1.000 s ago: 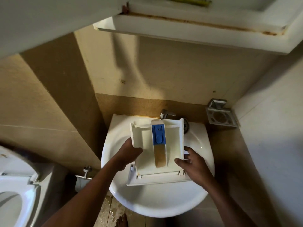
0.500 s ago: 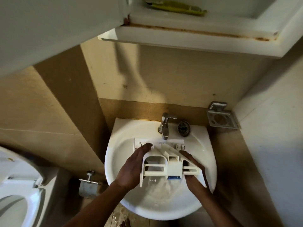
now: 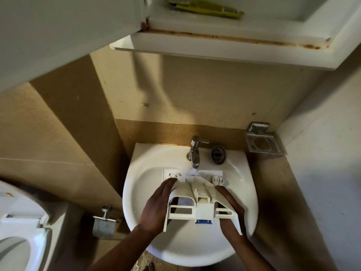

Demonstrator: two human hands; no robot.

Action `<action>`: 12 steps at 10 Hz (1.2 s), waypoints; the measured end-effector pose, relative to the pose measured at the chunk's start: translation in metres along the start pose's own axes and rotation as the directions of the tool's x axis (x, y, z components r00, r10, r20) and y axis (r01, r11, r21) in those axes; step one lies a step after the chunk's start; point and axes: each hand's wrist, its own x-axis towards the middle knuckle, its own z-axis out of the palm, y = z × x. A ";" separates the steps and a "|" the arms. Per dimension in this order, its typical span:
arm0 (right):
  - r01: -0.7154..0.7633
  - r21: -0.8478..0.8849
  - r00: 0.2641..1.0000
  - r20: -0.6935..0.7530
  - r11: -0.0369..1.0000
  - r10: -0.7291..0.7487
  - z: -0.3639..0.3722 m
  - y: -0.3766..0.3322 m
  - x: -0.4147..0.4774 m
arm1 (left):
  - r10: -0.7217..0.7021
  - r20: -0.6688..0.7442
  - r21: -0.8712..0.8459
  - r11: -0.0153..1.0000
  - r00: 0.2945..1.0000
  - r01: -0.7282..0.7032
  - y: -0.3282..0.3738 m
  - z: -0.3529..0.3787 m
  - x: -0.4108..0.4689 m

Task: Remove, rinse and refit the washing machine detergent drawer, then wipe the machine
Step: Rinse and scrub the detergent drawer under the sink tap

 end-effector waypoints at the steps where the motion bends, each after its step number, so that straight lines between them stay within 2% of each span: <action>1: 0.083 -0.032 0.996 -0.034 0.996 -0.084 0.011 -0.009 0.011 | -0.221 0.041 -0.146 0.963 0.974 0.225 -0.014 0.012 -0.002; 2: 0.130 0.150 0.988 -0.098 0.980 -0.116 0.015 -0.002 0.016 | -0.258 0.090 -0.169 0.948 0.962 0.270 -0.013 0.014 -0.006; 3: 0.111 0.160 0.986 -0.137 0.981 -0.090 0.015 0.022 0.018 | -0.178 0.160 -0.160 0.966 0.971 0.204 -0.008 0.021 0.002; 4: 0.014 0.341 0.990 -0.139 0.940 0.035 0.003 0.022 0.016 | -0.159 0.183 -0.065 0.983 0.970 0.173 0.000 0.029 0.021; 5: -0.140 0.480 0.988 0.007 0.866 0.155 -0.010 0.021 0.011 | -0.122 0.178 0.001 0.992 0.977 0.124 0.001 0.039 0.029; 6: -0.317 0.419 0.948 0.150 0.851 0.280 -0.018 0.013 0.008 | -0.146 0.161 -0.018 0.988 0.976 0.151 0.001 0.039 0.030; 7: -0.483 0.467 0.867 0.373 0.741 0.330 -0.021 0.010 0.011 | -0.073 0.140 0.045 0.997 0.987 0.068 -0.008 0.037 0.019; 8: -0.633 0.399 0.766 0.442 0.663 0.466 -0.026 0.002 0.015 | 0.006 0.127 0.079 0.997 0.992 -0.016 -0.018 0.027 0.009; 9: -0.741 0.409 0.672 0.466 0.533 0.576 -0.017 -0.002 0.019 | 0.050 0.108 0.168 0.983 0.993 -0.068 -0.032 0.023 0.005; 10: -0.749 0.284 0.649 0.496 0.598 0.577 0.008 -0.025 0.027 | 0.039 0.108 0.237 0.969 0.993 -0.064 -0.042 0.015 0.000; 12: -0.596 0.320 0.790 0.399 0.737 0.466 0.035 -0.037 0.034 | -0.253 0.011 0.092 0.964 0.967 0.251 -0.053 0.016 -0.016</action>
